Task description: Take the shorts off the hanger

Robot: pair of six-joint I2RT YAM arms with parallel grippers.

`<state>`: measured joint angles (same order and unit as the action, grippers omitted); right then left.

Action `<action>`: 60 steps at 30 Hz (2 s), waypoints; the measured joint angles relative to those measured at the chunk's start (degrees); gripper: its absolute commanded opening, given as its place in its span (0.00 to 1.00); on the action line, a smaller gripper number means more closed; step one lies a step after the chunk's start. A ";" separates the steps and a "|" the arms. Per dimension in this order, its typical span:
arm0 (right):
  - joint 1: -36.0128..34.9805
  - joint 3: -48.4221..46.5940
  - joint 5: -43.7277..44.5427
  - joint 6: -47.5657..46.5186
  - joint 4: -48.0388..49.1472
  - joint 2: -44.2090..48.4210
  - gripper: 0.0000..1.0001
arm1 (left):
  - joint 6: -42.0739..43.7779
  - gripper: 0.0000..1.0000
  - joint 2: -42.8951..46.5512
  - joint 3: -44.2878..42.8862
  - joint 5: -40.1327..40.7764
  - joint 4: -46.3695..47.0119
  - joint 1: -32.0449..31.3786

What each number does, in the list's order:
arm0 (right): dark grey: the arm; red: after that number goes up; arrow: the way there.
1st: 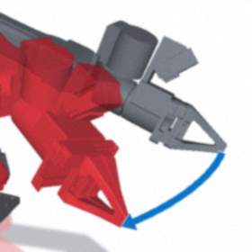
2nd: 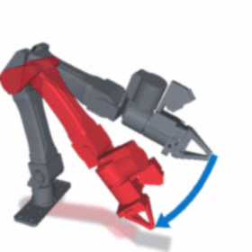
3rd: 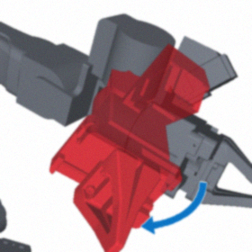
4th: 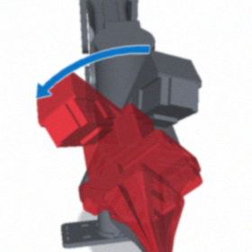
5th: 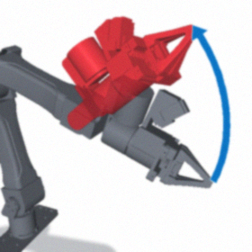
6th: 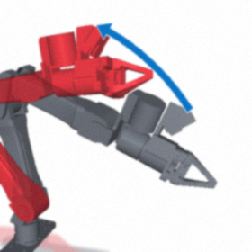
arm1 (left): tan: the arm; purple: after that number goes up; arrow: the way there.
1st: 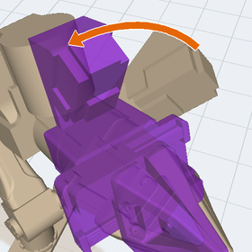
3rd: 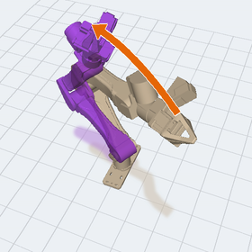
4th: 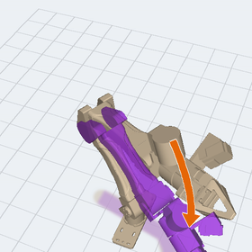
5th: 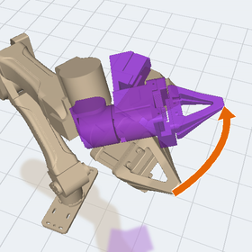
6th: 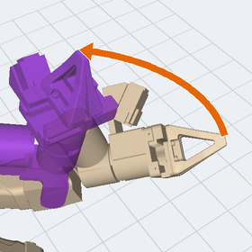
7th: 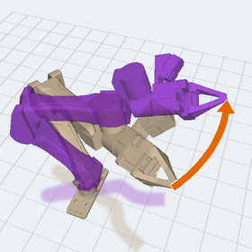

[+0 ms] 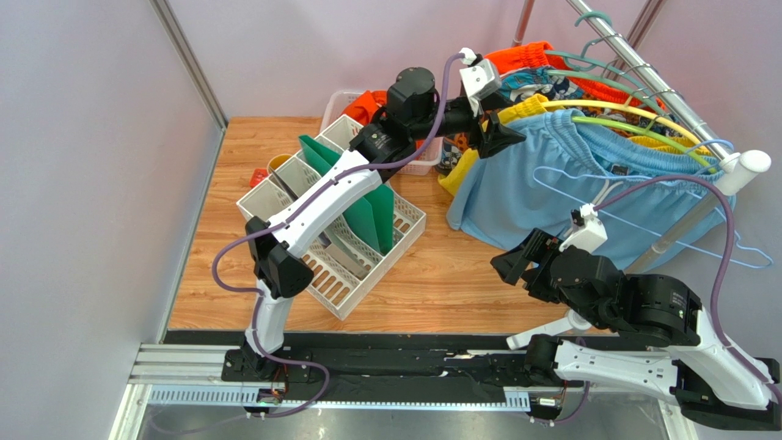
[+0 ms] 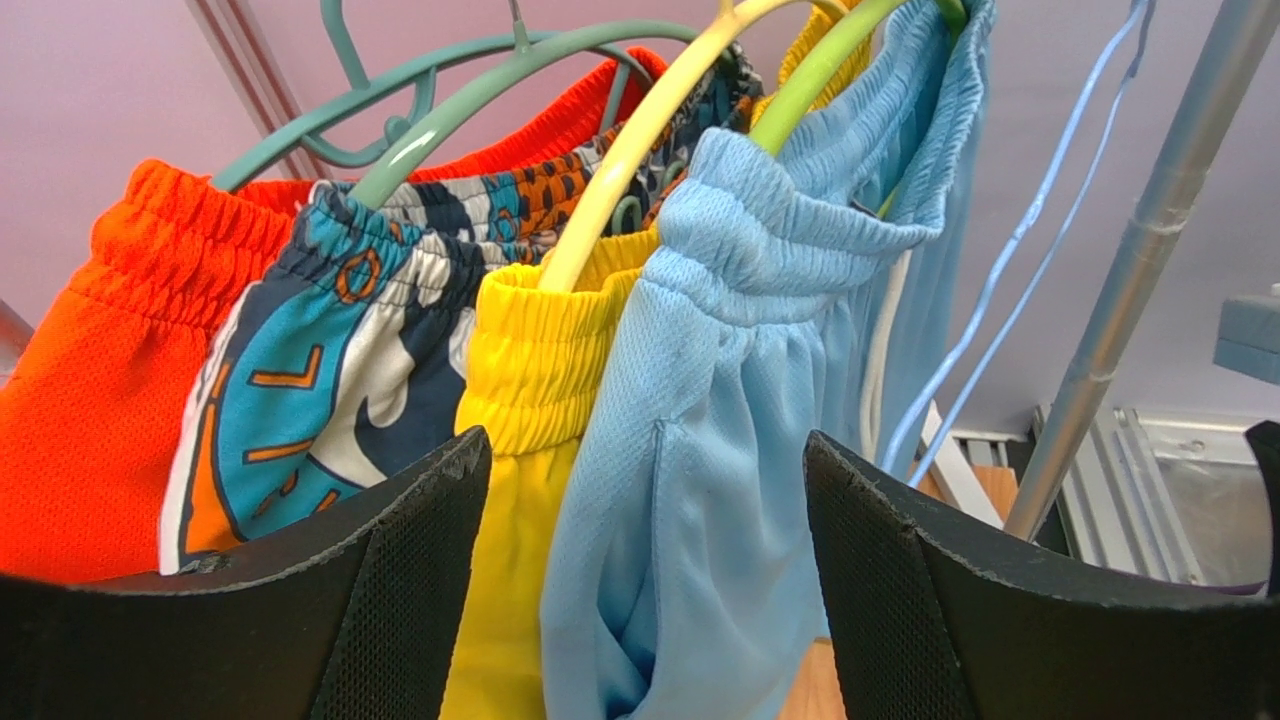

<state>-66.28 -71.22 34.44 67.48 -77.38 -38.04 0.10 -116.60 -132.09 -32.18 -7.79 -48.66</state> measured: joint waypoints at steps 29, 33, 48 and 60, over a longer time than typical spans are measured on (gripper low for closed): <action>0.00 -0.39 -0.07 0.24 0.02 -0.90 0.77 | -4.66 0.00 -3.13 3.93 -5.35 0.17 -3.28; 0.00 -0.39 -0.07 0.24 0.02 -0.46 0.77 | -4.22 0.00 -3.10 3.23 -5.22 -1.79 -3.43; 0.00 -0.39 -1.62 0.17 0.02 -0.22 0.75 | -4.76 0.00 -2.47 -4.92 2.21 -12.31 -7.41; -0.02 -0.39 -2.84 0.17 0.02 0.04 0.73 | -8.07 0.00 -2.89 -13.70 10.51 -15.17 -11.21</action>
<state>-66.30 -71.61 31.59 67.66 -77.36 -38.00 -7.97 -119.48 -145.80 -21.67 -22.96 -59.88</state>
